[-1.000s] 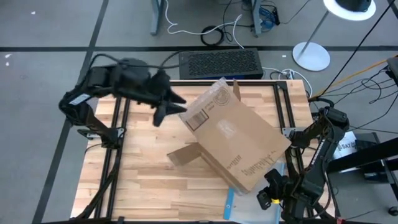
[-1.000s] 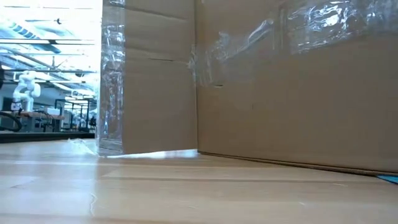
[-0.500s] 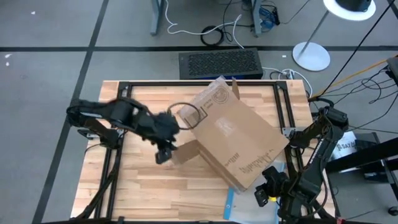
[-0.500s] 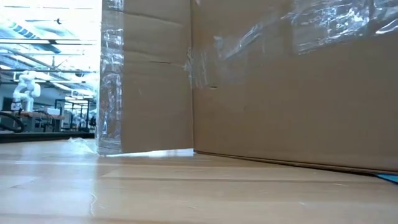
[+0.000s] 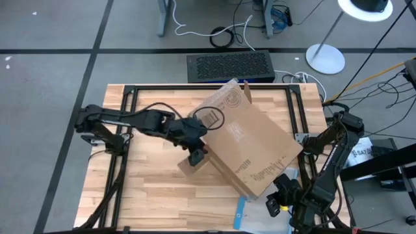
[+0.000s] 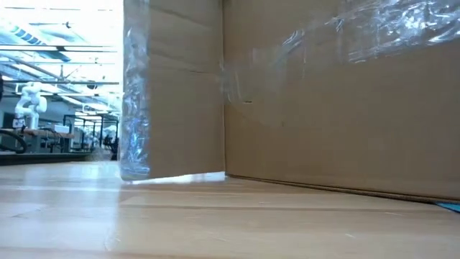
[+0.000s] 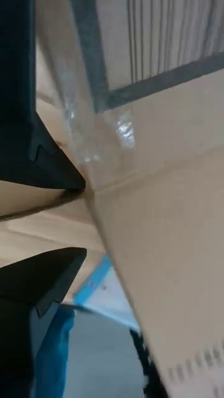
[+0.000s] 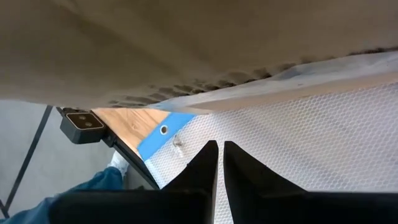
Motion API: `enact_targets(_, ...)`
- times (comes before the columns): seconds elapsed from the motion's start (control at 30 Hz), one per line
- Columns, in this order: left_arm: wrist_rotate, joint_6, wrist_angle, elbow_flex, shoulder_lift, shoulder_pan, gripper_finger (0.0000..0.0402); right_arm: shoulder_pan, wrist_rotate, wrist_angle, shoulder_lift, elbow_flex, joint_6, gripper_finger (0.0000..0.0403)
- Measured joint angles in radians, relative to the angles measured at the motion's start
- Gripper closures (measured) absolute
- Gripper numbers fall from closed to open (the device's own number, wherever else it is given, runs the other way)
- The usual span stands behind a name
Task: Unpack boxes
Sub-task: Remove all the items from the box on to the table
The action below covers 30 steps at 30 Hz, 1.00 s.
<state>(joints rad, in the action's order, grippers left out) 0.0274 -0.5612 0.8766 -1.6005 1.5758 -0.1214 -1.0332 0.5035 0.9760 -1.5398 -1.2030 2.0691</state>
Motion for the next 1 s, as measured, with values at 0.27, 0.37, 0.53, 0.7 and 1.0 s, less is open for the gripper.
enact_targets(0.27, 0.058, 0.095, 0.031, 0.002, 0.085, 0.013, 0.0248, 0.002, 0.001, 0.000, 0.000, 0.000, -0.006, 0.0385)
enact_targets(0.37, 0.072, 0.143, 0.030, 0.002, 0.087, 0.015, 0.0316, 0.003, 0.003, -0.010, 0.000, 0.000, -0.010, 0.0385)
enact_targets(0.53, 0.135, 0.149, 0.016, 0.002, 0.079, 0.059, 0.0392, 0.005, 0.023, -0.011, 0.000, 0.000, -0.013, 0.0385)
enact_targets(0.7, 0.189, 0.078, -0.041, 0.004, 0.036, 0.103, 0.0397, -0.005, 0.027, 0.020, 0.000, -0.020, -0.016, 0.0385)
enact_targets(1.0, 0.347, 0.069, -0.030, 0.002, -0.033, 0.191, 0.0399, -0.098, 0.177, 0.372, 0.001, -0.183, 0.113, 0.0385)
